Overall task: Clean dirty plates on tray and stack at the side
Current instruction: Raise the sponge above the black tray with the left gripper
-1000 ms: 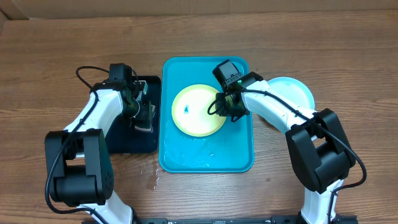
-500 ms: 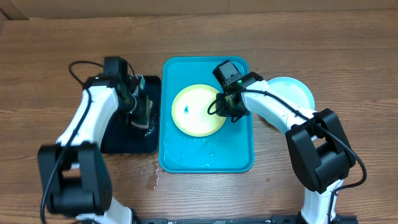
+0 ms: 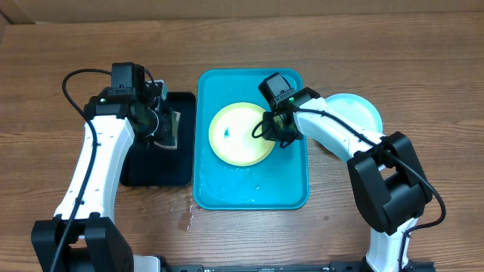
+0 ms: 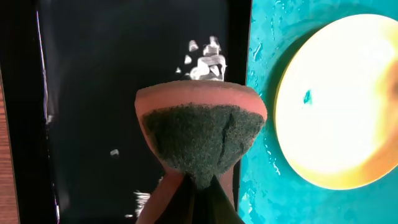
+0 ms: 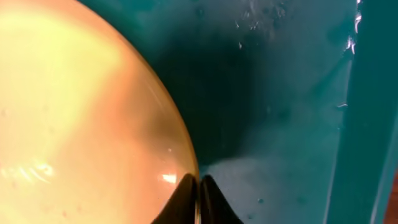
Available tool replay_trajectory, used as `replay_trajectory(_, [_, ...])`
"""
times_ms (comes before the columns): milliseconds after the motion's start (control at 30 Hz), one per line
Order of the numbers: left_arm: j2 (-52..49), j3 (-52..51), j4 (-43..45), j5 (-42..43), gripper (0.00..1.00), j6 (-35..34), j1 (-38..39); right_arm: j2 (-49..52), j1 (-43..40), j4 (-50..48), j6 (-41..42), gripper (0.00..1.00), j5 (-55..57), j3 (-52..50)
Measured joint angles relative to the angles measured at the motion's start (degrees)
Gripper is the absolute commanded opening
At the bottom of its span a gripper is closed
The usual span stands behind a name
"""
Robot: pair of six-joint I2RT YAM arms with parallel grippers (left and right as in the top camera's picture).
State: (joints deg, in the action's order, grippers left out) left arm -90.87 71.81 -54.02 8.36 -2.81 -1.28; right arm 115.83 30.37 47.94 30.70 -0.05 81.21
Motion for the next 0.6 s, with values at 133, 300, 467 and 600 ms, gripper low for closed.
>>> replay_trajectory(133, [0.0,0.0,-0.1,0.0,0.04,0.0,0.0,0.0,0.0,1.7,2.6,0.4,-0.1,0.0])
replay_trajectory(300, [0.0,0.0,-0.1,0.0,0.04,0.0,0.0,0.1,0.0,0.6,4.0,0.42,-0.1,-0.1])
replay_trajectory(467, [0.0,0.0,-0.4,0.0,0.04,0.0,0.0,0.1,0.0,0.1,4.9,0.04,-0.1,-0.1])
replay_trajectory(600, [0.0,0.0,-0.5,0.0,0.04,0.0,0.0,0.1,0.0,1.1,4.7,0.04,-0.2,-0.1])
